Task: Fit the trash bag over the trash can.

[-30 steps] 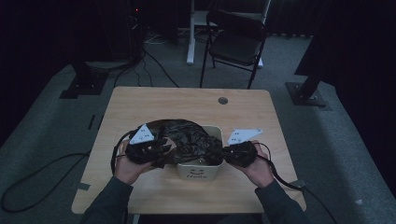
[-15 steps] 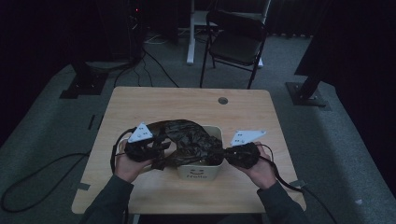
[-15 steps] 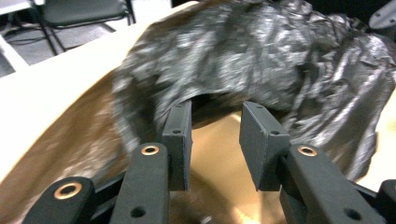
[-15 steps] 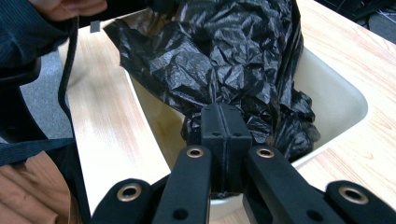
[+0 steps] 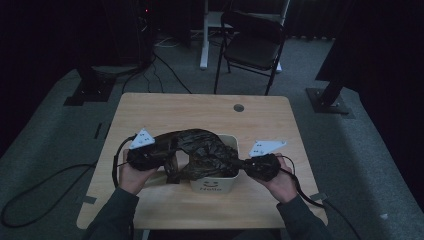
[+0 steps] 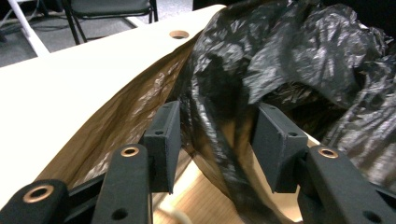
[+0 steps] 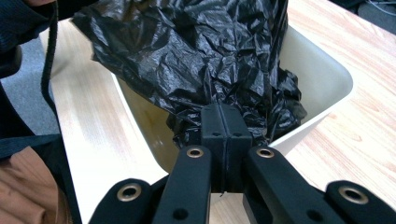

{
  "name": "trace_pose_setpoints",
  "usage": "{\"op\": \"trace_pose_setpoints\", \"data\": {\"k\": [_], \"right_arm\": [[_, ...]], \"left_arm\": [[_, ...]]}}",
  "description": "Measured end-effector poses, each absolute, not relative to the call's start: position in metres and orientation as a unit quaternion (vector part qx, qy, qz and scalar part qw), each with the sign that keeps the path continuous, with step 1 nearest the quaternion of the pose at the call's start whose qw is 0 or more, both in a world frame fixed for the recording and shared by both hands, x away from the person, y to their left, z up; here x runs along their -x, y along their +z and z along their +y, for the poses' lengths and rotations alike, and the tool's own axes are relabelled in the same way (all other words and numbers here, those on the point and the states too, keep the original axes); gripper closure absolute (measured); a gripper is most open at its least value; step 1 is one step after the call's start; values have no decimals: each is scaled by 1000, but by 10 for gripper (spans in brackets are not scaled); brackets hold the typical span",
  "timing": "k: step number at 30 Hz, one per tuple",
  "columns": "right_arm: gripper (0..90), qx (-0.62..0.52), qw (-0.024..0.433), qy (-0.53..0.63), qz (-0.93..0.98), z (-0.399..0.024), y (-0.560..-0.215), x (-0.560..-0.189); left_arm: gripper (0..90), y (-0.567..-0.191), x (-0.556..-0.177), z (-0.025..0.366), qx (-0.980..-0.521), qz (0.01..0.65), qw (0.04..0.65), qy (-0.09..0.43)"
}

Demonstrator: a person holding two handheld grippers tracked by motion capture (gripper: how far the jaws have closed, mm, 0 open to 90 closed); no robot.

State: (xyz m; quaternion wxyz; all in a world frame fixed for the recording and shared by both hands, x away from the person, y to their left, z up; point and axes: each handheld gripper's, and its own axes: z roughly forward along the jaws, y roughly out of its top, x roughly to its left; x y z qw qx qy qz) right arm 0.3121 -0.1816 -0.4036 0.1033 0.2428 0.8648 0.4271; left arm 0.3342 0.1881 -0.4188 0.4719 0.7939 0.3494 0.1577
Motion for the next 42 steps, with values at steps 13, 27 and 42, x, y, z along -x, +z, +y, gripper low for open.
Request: {"op": "trace_pose_setpoints", "data": {"k": [13,27,42], "right_arm": [[806,-249,97,426,864,-179,-413,-317],[771,-269,132,472,829,-188,-386,-321],[833,-265,129,384,875,-154,-411,-345]], "left_arm": [[785,-409,-333,155,-812,299,482,138],[779,-402,-337,128,-826,271,477,131],[776,-398,-345,103,-835,251,474,122]]}}
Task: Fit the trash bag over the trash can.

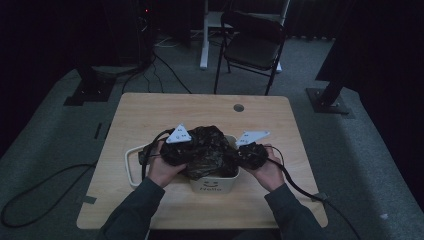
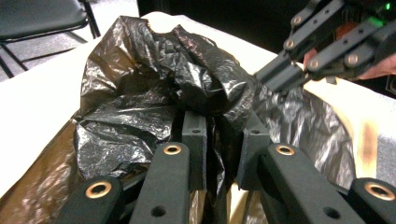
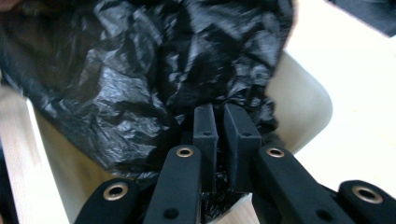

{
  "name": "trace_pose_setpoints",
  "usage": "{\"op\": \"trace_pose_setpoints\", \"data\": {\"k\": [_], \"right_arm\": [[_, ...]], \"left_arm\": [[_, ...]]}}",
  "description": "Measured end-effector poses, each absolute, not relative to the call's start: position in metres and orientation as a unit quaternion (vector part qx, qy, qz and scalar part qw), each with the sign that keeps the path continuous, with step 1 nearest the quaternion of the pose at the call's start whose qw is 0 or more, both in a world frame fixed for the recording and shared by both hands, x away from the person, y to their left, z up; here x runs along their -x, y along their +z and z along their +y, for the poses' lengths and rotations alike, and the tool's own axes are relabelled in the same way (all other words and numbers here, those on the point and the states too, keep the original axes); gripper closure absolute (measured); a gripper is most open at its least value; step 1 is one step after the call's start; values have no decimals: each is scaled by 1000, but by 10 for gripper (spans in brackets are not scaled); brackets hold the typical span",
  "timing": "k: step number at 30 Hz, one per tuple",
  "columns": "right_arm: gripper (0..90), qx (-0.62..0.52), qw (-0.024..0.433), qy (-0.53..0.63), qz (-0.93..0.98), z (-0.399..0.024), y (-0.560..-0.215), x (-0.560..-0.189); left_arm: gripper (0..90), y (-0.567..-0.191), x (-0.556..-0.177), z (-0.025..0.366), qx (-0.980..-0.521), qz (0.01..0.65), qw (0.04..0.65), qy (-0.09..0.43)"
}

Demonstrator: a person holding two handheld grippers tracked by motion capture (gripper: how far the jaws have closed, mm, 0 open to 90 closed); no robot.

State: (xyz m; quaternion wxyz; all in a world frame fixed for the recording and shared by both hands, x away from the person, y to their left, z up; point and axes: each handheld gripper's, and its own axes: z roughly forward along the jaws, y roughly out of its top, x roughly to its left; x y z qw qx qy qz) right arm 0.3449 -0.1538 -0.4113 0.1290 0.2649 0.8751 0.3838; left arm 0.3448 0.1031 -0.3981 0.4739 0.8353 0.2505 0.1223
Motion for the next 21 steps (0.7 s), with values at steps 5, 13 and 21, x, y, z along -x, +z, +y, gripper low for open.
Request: {"op": "trace_pose_setpoints", "data": {"k": [5,13,21], "right_arm": [[739,-262,142,396,869,-160,-404,-340],[689,-267,154,434,846,-168,-386,-337],[757,-272,138,440,845,-156,-386,-348]], "left_arm": [[774,-398,-346,96,-839,245,471,120],[770,-398,-349,87,-843,241,468,116],[763,-398,-347,85,-843,236,469,114]]}}
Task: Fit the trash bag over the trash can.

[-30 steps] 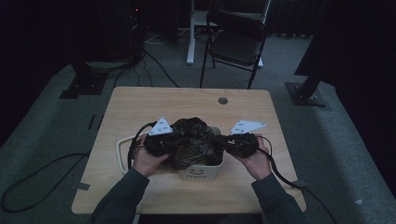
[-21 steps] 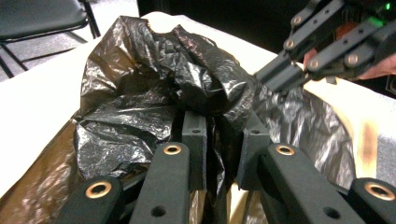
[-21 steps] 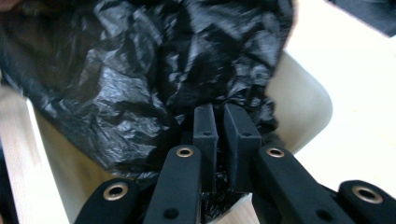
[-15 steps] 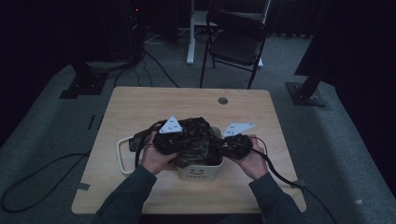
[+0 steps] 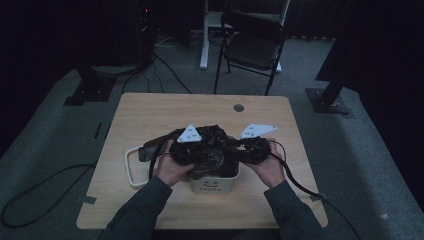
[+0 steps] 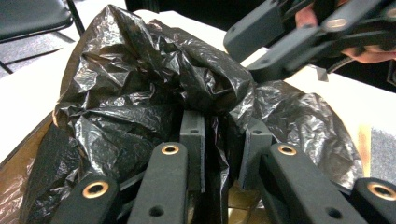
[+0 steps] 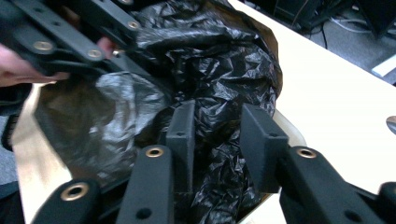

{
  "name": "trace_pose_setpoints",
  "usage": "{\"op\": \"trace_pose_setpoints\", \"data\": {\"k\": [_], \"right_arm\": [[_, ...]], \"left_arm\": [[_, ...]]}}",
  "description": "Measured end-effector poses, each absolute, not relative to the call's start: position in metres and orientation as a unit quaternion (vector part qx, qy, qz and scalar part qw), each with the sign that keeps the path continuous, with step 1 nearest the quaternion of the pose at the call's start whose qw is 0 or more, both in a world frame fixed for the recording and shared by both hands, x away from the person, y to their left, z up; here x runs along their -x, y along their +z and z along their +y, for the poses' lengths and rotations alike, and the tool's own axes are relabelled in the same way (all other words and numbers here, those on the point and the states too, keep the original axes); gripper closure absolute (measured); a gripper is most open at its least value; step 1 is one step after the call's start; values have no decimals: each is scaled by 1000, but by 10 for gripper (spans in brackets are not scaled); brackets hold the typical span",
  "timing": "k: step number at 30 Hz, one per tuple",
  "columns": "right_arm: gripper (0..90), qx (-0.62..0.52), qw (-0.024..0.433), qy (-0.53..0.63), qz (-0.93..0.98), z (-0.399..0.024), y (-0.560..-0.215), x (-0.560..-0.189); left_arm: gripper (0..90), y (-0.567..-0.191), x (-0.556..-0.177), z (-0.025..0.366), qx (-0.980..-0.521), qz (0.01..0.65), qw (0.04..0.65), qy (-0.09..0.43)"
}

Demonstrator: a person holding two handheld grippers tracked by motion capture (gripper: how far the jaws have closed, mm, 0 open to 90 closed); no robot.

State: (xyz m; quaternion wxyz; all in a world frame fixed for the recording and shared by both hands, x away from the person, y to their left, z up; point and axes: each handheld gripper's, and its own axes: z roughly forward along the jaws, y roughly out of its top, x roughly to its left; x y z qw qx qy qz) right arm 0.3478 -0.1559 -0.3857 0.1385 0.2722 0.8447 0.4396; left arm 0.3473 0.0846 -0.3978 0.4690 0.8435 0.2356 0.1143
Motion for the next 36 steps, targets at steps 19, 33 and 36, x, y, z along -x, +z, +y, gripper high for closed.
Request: {"op": "trace_pose_setpoints", "data": {"k": [19,33,36], "right_arm": [[629,-259,112,481,830,-166,-377,-336],[900,-258,121,447,848,-154,-382,-339],[900,-288,136,432,844,-162,-385,-344]], "left_arm": [[745,-395,-346,87,-843,235,470,119],[715,-393,-345,85,-841,229,475,119],[690,-391,-343,91,-837,229,483,121]]}}
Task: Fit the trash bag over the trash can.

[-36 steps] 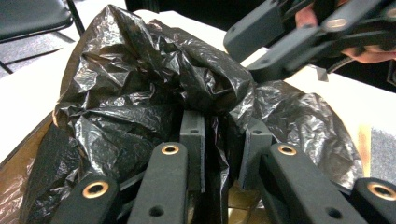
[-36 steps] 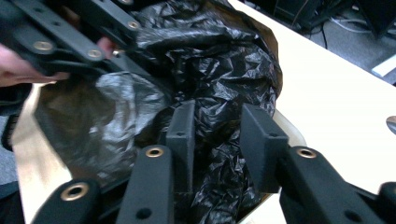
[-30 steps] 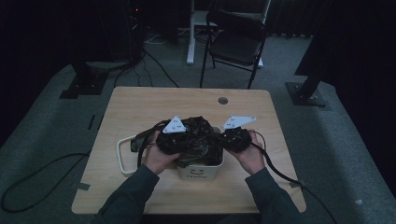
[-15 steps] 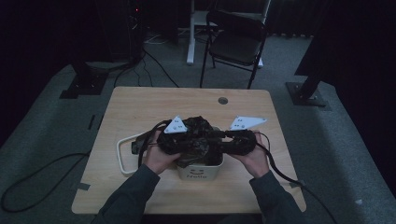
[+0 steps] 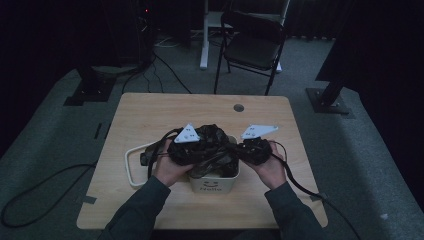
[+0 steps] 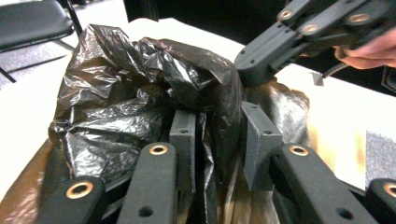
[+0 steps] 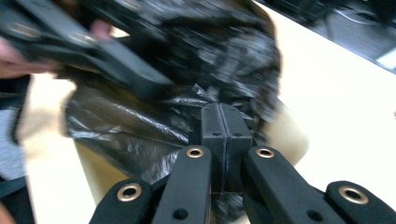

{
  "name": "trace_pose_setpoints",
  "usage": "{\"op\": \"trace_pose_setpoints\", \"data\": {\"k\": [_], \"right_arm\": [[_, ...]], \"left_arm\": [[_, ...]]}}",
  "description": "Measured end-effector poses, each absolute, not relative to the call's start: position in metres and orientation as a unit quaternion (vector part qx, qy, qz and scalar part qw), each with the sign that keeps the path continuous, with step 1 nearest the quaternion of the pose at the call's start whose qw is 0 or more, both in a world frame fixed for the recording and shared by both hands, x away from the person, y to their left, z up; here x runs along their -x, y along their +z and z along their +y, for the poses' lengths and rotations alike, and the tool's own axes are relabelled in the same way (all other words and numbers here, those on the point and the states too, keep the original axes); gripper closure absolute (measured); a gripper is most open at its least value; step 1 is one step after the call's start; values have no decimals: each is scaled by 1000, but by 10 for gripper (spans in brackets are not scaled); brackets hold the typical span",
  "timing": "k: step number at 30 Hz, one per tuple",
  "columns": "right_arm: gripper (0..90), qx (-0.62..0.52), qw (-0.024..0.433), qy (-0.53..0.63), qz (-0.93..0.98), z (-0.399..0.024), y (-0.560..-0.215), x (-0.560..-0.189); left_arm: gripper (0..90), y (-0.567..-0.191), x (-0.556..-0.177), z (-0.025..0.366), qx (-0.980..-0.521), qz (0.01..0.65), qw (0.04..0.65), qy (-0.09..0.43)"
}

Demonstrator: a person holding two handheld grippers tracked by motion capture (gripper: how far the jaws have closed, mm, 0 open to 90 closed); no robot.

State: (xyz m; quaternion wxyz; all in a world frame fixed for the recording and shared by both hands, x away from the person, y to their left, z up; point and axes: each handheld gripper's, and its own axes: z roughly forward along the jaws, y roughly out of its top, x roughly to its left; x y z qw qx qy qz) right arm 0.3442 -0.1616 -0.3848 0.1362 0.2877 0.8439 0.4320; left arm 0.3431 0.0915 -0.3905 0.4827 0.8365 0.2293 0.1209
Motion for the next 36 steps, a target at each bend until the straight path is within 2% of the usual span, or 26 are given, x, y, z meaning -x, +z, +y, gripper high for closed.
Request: {"op": "trace_pose_setpoints", "data": {"k": [10,19,20,23,25,32,36], "right_arm": [[900,-344,138,422,827,-183,-397,-354],[900,-343,139,415,831,-179,-399,-355],[900,-343,139,415,831,-179,-399,-355],[900,-340,139,417,832,-177,-397,-354],[893,-333,141,417,834,-176,-396,-352],[679,-298,146,441,834,-176,-384,-342],[618,-275,152,459,831,-178,-376,-335]], "left_arm": [[662,-383,-340,122,-817,248,504,127],[618,-380,-337,135,-811,250,517,114],[631,-381,-337,133,-814,249,512,115],[806,-385,-337,125,-826,237,502,101],[869,-387,-337,117,-834,228,493,99],[873,-387,-342,95,-841,214,487,96],[871,-387,-345,85,-843,213,485,94]]}}
